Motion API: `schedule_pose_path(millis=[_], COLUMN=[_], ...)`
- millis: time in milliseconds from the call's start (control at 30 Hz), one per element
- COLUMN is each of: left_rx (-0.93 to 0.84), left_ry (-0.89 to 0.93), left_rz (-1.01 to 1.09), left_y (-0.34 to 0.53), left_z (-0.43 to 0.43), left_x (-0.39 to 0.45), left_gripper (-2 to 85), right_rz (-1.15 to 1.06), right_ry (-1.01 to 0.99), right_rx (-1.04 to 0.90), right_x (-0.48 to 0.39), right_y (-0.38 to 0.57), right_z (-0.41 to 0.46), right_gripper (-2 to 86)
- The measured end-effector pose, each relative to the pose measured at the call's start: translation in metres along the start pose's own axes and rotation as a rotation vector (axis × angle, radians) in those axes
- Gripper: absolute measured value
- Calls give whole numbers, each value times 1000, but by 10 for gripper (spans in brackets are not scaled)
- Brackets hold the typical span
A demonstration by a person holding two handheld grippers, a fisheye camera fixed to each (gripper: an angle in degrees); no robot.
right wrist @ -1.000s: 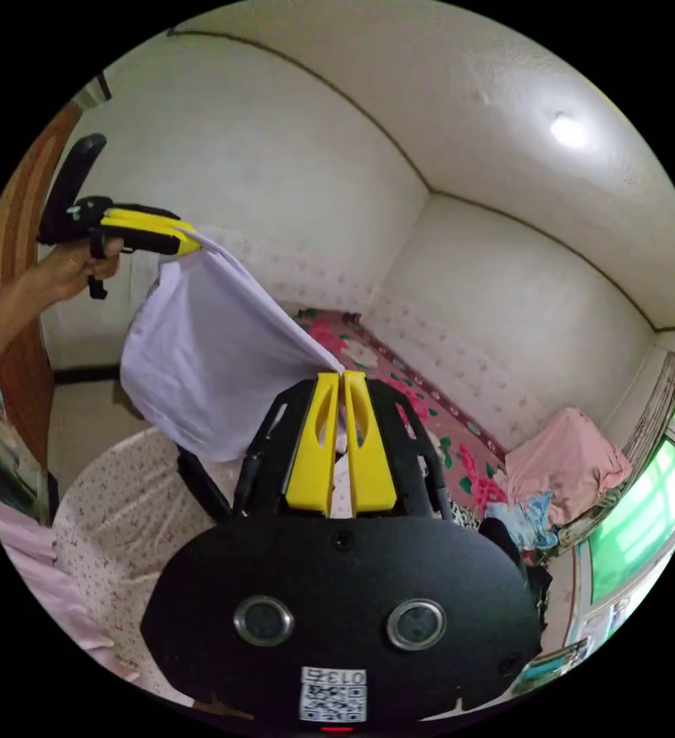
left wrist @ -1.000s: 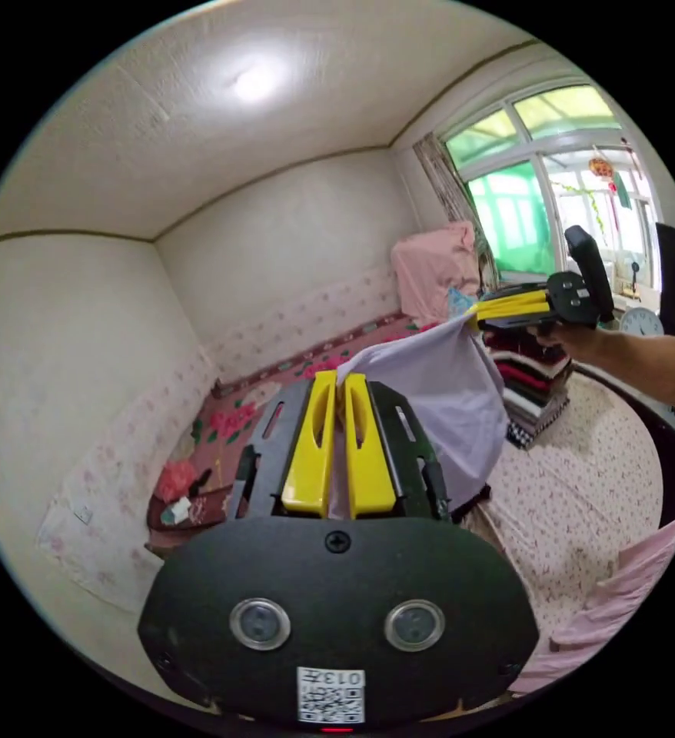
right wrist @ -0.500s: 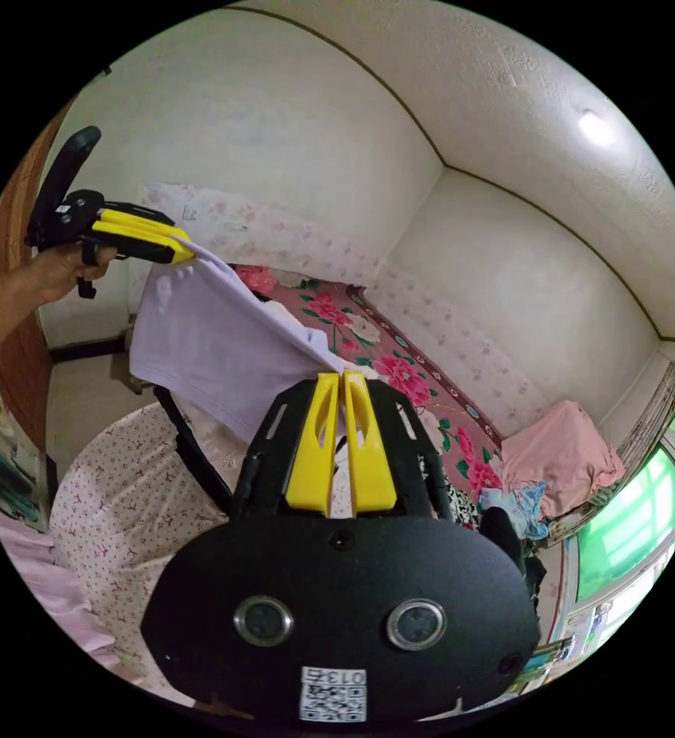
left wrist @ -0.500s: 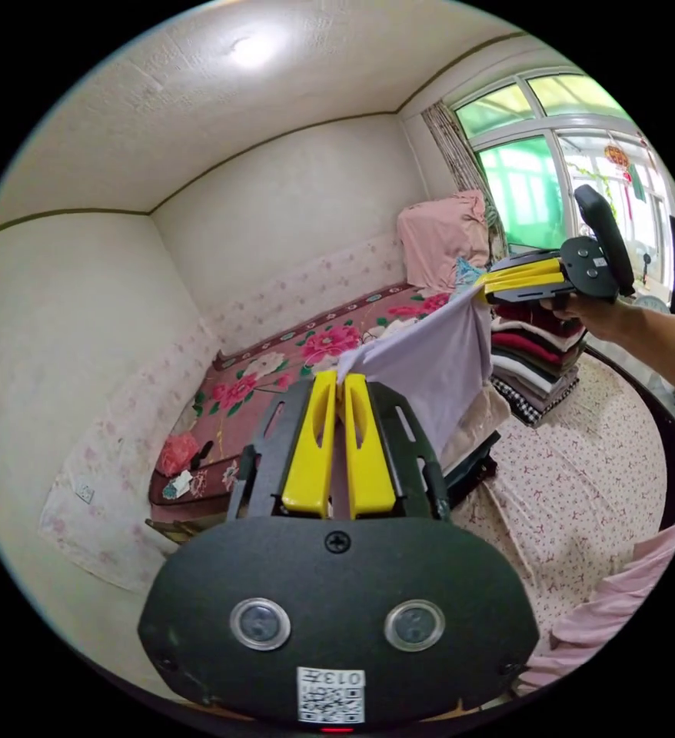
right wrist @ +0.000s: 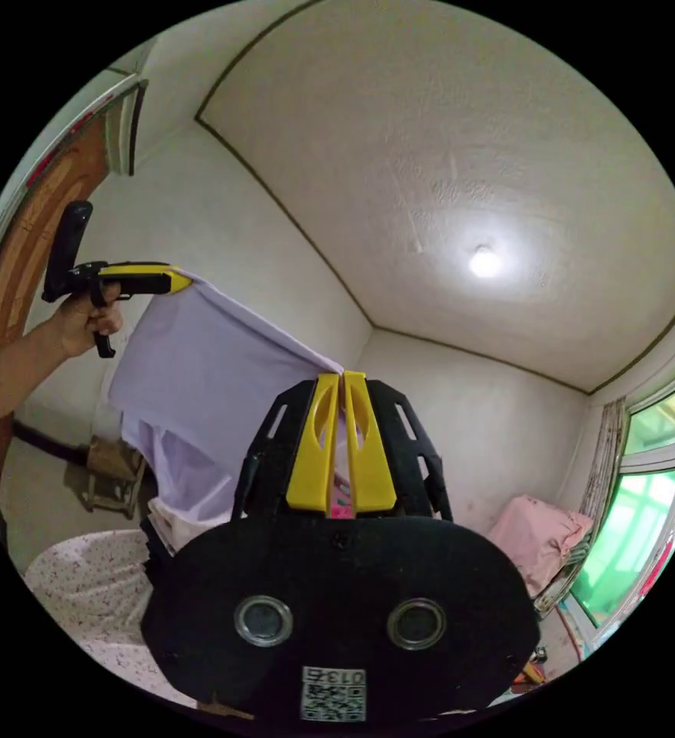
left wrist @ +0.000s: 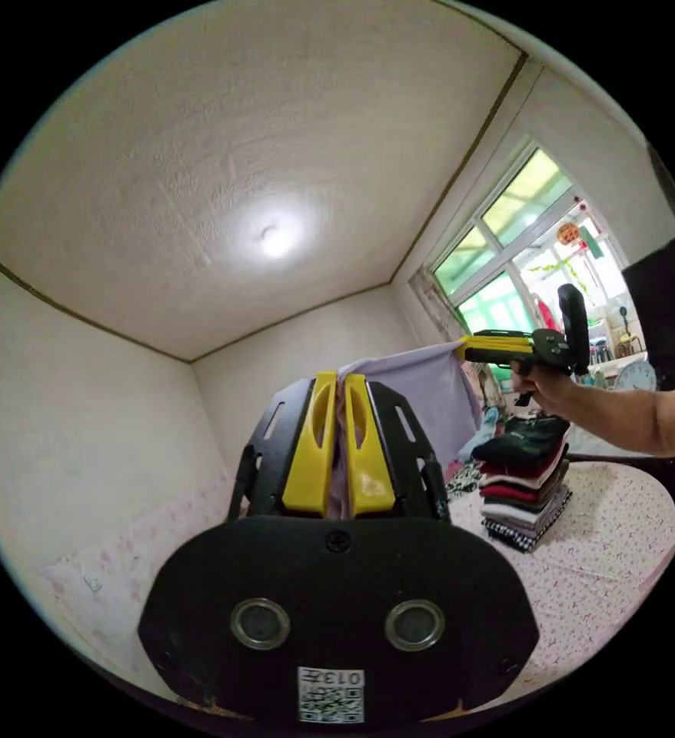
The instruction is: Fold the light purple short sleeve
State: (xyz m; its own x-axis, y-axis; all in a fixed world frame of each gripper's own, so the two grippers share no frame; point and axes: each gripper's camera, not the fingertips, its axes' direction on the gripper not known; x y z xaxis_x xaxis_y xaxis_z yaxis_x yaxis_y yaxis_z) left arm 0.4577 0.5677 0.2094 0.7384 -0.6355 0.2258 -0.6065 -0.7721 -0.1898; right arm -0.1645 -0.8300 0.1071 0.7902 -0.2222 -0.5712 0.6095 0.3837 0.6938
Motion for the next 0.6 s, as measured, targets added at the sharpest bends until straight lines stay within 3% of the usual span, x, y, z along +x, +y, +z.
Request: schedule_pose_path(millis=[167,300,467,600], left_rx=[129,97,-125,-475], left_ry=[68,220,428,511], left_rz=[30,26,-46,-168], left_y=[-26,-27,37,164], left_z=[-49,-60,-29,46], left_x=[31,61,114,185], left_gripper=[3,3,3,1], right_rz=[-2,23,80,185], right_ry=[74,62,-21,-65], right_rx=[200,216,19,-373], right_x=[10,22,33,18], right_y=[-26,-25,25,129], right_z=[-127,-194,-253,-255], right_gripper=[6,6,8,15])
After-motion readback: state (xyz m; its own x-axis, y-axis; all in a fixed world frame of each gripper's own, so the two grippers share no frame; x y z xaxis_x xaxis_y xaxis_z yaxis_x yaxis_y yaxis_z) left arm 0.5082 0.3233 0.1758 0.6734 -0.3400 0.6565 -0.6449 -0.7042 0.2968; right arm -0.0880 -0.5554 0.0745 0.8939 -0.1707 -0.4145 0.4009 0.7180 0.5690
